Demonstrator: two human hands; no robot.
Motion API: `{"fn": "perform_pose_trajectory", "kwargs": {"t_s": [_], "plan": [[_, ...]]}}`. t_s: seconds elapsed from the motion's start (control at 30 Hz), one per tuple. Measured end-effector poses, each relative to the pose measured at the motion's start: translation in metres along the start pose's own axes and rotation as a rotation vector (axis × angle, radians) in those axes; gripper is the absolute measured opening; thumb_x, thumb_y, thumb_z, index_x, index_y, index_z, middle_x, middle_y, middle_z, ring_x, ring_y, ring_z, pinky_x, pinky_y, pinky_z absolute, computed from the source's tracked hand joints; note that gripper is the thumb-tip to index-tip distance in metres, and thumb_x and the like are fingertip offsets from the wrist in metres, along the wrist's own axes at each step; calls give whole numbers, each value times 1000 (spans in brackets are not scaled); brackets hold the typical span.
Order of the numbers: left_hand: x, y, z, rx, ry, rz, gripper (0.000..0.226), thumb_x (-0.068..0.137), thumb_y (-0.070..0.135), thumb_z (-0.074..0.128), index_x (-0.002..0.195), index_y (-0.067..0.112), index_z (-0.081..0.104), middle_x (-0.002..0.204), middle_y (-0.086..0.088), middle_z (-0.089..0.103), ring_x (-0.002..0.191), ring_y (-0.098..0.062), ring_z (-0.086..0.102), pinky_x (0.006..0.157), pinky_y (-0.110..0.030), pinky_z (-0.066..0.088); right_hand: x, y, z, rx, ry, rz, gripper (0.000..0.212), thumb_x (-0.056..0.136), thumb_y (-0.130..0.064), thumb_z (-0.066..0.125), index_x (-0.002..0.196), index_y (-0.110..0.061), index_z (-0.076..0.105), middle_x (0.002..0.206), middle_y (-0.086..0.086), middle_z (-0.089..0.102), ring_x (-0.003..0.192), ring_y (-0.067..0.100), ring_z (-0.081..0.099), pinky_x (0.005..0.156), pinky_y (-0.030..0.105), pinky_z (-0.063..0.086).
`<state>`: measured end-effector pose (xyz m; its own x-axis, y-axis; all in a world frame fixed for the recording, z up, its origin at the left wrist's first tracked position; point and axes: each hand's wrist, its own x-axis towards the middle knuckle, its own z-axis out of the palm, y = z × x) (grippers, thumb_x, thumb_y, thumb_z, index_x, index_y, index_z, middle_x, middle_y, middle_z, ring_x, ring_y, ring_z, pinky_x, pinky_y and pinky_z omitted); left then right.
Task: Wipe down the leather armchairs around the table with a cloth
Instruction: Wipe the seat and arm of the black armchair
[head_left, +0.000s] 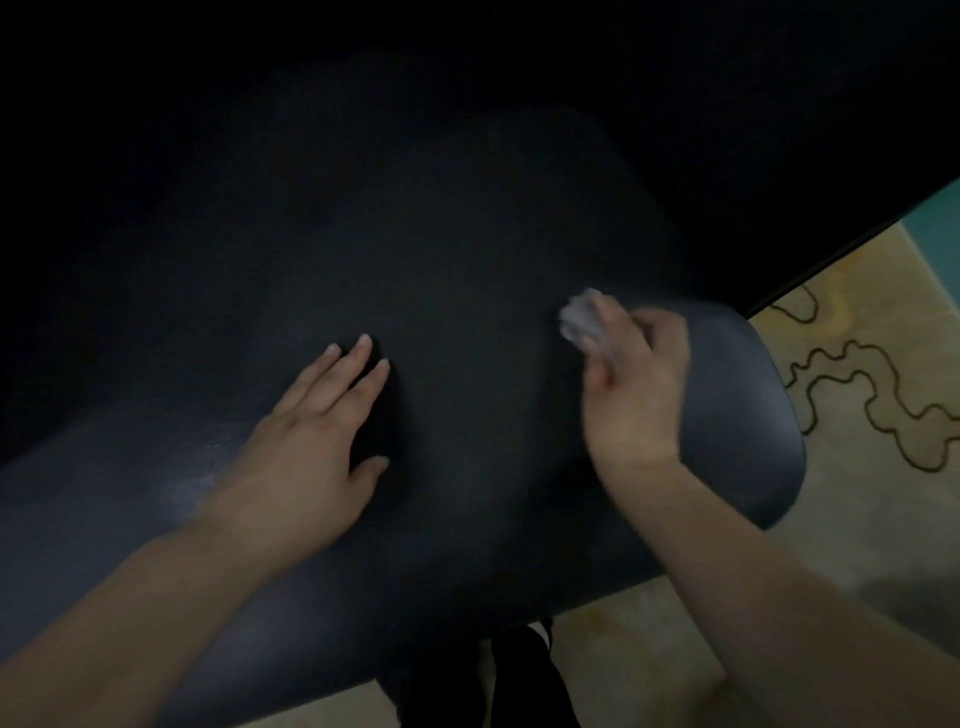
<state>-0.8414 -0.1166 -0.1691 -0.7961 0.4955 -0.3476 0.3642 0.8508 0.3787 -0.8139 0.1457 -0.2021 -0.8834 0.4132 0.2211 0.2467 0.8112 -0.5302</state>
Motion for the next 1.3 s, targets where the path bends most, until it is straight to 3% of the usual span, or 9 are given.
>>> {"fn": "perform_pose_trajectory", "kwargs": {"t_s": [0.1, 0.3, 0.43, 0.53, 0.6, 0.73, 0.83, 1.03, 1.3], "plan": [[0, 2, 2, 1, 15, -5, 88, 85, 34, 68, 154, 23, 16, 154, 17, -9, 143, -2, -10, 115, -20, -1, -35, -2, -7, -11, -33, 8, 18, 93, -32, 54, 106, -26, 64, 103, -3, 52, 96, 8, 51, 91, 24, 44], [10, 8, 7, 5, 44, -27, 91, 82, 42, 69, 154, 23, 18, 156, 14, -6, 144, -4, -10, 116, -22, -2, 0, -50, 31, 67, -247, -399, 35, 86, -9, 57, 118, -18, 64, 105, 11, 54, 93, 28, 51, 77, 40, 46], [27, 11, 4, 14, 69, -16, 90, 82, 49, 65, 154, 25, 17, 157, 15, -8, 146, -5, -9, 116, -24, 1, 67, 6, 20, -19, 59, -76, 18, 90, -6, 55, 91, -24, 58, 106, 11, 55, 98, 22, 53, 84, 29, 41], [42, 15, 0, -6, 79, -20, 90, 83, 52, 63, 154, 27, 14, 156, 18, -11, 146, -4, -11, 117, -25, 1, 43, 31, -8, -121, 24, 139, 24, 93, -15, 51, 114, -19, 61, 113, 8, 49, 102, 20, 48, 83, 8, 30], [50, 18, -2, -19, 81, -29, 90, 83, 53, 62, 154, 28, 13, 155, 19, -13, 146, -4, -12, 119, -29, 6, 3, 20, -10, -33, -20, 82, 28, 91, -16, 49, 114, -19, 63, 108, 1, 49, 102, 18, 48, 84, 4, 29], [60, 23, -4, -28, 77, -18, 93, 83, 52, 63, 155, 26, 10, 155, 18, -16, 146, -5, -13, 118, -27, 3, -2, -28, 16, 71, -175, -175, 41, 80, 0, 65, 119, -15, 65, 106, 13, 55, 94, 30, 54, 83, 39, 48], [63, 22, -5, -18, 68, 10, 93, 83, 51, 64, 155, 26, 10, 157, 16, -12, 146, -5, -13, 117, -24, 0, 64, -40, 35, 122, -271, -230, 40, 86, -6, 57, 124, -18, 61, 109, 14, 52, 98, 31, 50, 83, 48, 46], [60, 16, -7, -13, 72, 9, 88, 84, 45, 64, 154, 25, 14, 159, 15, -4, 147, -6, -7, 118, -27, 5, 134, 12, 29, 93, -146, -3, 34, 92, -12, 51, 125, -17, 59, 122, 21, 51, 107, 31, 49, 82, 10, 28], [25, -17, -11, -46, 148, -162, 80, 87, 27, 67, 153, 19, 23, 155, 13, 1, 144, -4, -3, 110, -9, -11, 27, -16, 28, 73, -41, 65, 36, 88, -5, 53, 122, -15, 62, 109, 3, 46, 98, 17, 50, 93, 14, 34]]}}
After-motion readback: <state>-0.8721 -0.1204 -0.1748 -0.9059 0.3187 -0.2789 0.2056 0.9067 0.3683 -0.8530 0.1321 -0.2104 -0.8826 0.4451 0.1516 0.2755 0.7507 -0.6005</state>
